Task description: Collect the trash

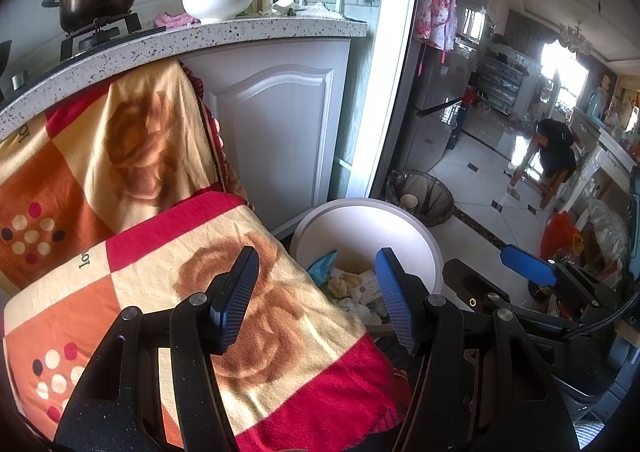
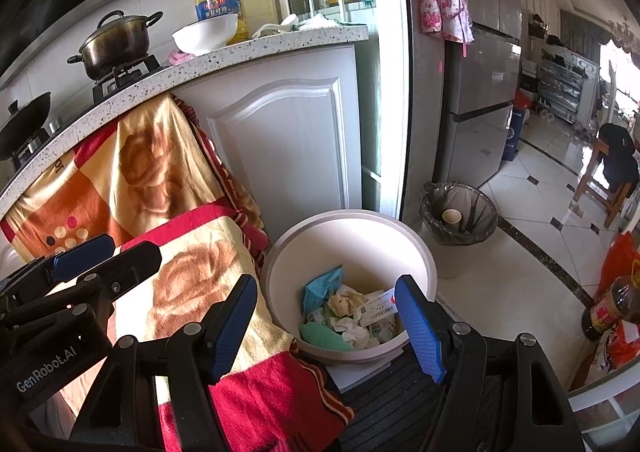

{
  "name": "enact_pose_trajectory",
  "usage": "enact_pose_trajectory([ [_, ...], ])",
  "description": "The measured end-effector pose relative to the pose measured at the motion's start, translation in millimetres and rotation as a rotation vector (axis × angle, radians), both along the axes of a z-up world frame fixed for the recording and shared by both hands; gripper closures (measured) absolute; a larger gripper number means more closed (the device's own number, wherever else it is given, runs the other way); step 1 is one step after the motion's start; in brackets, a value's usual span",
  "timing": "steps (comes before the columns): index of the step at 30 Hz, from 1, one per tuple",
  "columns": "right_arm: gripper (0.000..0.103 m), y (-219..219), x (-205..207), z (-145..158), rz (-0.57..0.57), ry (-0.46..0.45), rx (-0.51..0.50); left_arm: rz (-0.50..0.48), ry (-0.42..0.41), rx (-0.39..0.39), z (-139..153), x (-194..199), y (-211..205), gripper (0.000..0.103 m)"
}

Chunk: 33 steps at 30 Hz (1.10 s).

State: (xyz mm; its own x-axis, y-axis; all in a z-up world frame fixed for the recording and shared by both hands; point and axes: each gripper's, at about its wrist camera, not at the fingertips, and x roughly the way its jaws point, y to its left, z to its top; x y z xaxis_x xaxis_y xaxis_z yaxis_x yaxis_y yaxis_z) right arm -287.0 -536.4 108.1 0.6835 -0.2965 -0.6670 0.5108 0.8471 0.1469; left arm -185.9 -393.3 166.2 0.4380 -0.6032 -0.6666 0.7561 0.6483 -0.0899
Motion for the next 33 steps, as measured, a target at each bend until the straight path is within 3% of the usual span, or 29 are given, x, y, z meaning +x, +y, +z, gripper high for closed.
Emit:
enact_pose_trajectory([
  [33,0.033,-6.5,0.8,-2.0,-0.008,0.012,0.001,0.005,0.009,0.003,-4.8,3.7,-0.3,0.044],
])
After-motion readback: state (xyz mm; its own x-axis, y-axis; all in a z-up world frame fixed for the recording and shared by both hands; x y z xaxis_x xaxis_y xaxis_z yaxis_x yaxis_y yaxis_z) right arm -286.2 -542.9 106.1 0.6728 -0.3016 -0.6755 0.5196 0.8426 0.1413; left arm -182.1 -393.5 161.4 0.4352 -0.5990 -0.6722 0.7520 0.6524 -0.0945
